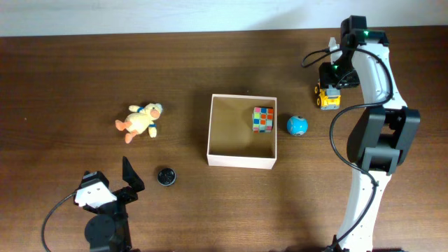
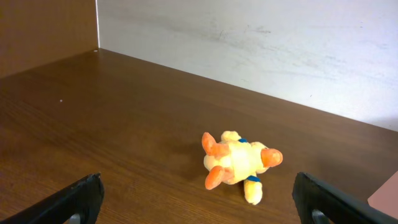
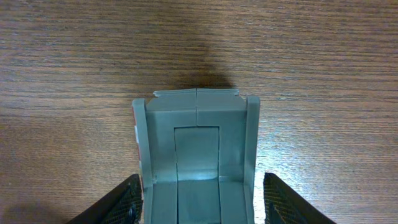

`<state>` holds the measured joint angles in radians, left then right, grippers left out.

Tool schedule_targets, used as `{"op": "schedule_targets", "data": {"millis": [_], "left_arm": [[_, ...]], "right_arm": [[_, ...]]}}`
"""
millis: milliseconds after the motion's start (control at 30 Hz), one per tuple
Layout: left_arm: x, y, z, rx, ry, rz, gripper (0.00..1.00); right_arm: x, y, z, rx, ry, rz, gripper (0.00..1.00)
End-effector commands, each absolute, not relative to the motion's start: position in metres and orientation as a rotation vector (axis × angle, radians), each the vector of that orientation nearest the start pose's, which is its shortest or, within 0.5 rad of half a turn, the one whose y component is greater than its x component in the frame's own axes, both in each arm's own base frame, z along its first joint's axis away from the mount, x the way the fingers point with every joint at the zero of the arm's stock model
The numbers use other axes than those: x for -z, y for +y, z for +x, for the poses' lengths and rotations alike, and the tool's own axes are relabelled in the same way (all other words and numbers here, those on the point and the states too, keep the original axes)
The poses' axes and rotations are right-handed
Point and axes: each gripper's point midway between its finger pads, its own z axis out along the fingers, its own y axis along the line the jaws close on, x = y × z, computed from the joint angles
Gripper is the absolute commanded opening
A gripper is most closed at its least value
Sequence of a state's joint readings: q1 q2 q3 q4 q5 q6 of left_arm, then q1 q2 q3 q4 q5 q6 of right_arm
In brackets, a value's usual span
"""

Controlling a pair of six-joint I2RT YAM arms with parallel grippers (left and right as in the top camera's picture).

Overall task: Pack container
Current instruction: 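Lower and close the right gripper on the toy truck, then lift the truck and carry it into the box with the right gripper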

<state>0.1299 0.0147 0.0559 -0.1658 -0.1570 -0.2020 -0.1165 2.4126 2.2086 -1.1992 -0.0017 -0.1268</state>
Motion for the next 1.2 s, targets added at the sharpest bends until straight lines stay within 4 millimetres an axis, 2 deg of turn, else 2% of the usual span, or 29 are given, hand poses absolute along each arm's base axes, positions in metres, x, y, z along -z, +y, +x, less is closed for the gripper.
{"op": "schedule_targets", "data": {"millis": [0, 100, 200, 633, 867, 1167], "left_arm": [[-0.1567, 0.0555, 0.2354, -0.081, 1.647, -0.372, 0.99], [-0.1567, 0.0555, 0.2354, -0.081, 1.647, -0.372, 0.99], [-0.1567, 0.0555, 0.2354, -0.081, 1.647, -0.372, 0.99], [-0.1567, 0.0555, 0.2354, -0.081, 1.647, -0.372, 0.99], [-0.1567, 0.0555, 0.2354, -0.081, 1.647, -0.372, 0.99], [-0.1567, 0.0555, 0.2354, -0.081, 1.647, -0.372, 0.99]], "right_arm": [[-0.0541, -0.0581, 0.5104, 0.008, 2.968, -0.004, 0.56], [-0.0539, -0.0581, 0.5102, 0.008, 2.969, -0.004, 0.55], [-0.0541, -0.0581, 0.5103, 0.008, 2.969, -0.004, 0.47], [-0.0539, -0.0580, 0.5091, 0.007, 2.973, -0.003, 0.47], [-0.0550, -0.0576, 0.5056, 0.005, 2.986, -0.003, 0.40], [-0.0558, -0.0575, 0.5049, 0.005, 2.988, -0.003, 0.40]]}}
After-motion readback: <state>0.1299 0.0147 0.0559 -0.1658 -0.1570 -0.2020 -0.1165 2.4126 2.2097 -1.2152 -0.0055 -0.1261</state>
